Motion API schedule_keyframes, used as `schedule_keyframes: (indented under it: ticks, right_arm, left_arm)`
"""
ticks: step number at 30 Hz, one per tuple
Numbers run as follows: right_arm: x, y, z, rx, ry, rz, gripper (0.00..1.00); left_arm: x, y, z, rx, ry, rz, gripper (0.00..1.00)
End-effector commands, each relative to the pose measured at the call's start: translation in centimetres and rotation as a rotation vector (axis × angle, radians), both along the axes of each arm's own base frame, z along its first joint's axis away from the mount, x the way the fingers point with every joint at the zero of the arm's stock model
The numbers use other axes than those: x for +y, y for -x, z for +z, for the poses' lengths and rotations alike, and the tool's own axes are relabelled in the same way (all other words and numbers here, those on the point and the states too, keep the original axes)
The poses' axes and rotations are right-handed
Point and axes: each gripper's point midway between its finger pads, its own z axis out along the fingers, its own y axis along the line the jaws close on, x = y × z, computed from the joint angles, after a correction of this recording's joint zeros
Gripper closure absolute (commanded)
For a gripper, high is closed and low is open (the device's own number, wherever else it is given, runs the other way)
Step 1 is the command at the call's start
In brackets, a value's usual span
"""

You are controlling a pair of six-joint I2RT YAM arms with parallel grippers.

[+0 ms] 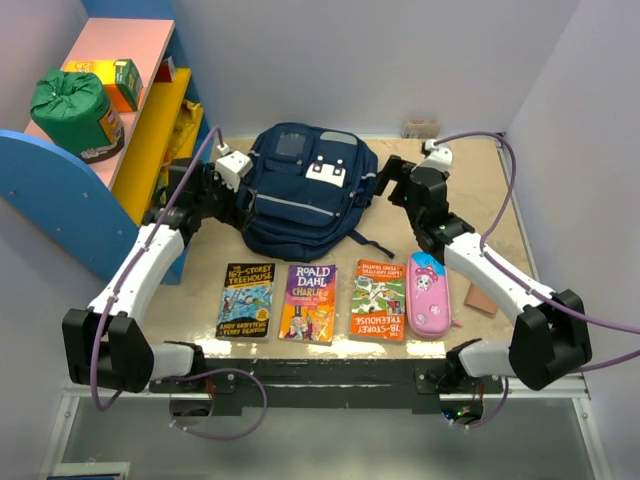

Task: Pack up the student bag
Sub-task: Adjust the student bag at the center of the board.

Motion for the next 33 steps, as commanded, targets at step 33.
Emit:
schedule_keyframes:
  ticks: [33]
  right_arm:
    - [13.0, -1.9, -13.9, 0.284, -0.100, 0.249, 0.10]
  left_arm:
    - [0.1, -2.2, -11.9, 0.225, -0.021, -0.015, 0.03]
